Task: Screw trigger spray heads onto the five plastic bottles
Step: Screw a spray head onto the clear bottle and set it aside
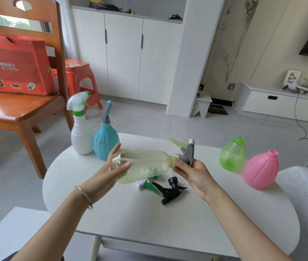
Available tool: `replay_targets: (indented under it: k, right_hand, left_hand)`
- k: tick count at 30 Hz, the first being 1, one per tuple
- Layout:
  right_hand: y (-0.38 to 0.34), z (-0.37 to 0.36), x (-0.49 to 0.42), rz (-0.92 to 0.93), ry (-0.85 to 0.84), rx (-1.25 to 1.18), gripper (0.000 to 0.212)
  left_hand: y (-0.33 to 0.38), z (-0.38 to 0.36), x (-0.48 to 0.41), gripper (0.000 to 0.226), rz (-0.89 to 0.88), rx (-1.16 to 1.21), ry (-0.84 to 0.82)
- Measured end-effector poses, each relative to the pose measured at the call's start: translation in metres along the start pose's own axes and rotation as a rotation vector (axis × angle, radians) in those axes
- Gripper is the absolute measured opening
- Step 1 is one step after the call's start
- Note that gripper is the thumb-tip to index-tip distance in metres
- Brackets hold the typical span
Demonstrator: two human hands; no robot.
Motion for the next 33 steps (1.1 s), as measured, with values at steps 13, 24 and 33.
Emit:
replay_targets:
  k: [13, 24, 33]
  right_hand:
    - [0.01, -0.002, 0.005, -0.017, 0.051, 0.059, 0.027]
    - [0.013, -0.02, 0.012, 0.019, 0.103, -0.029, 0.028]
    - [0.01, -0.064, 0.012, 0.225, -0.053, 0.032, 0.037]
  left_hand:
    - [-0.009, -0.004, 0.006, 0.104, 0.056, -0.037, 0.034]
    - [-0.001, 0.007, 0.014, 0.077, -0.147, -0.234, 0.171]
    - [-0.003, 0.017, 0.023, 0.069, 0.253, 0.103, 0.112]
Point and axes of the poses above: each hand's wrist, its own x-axis away from the middle knuckle, its own z-axis out of the back of the hand, y = z × x, the point moved 1 cm from there along -x, towards the middle knuckle, and after that the axes turned 4 degrees about -x, right-handed, at the moved point
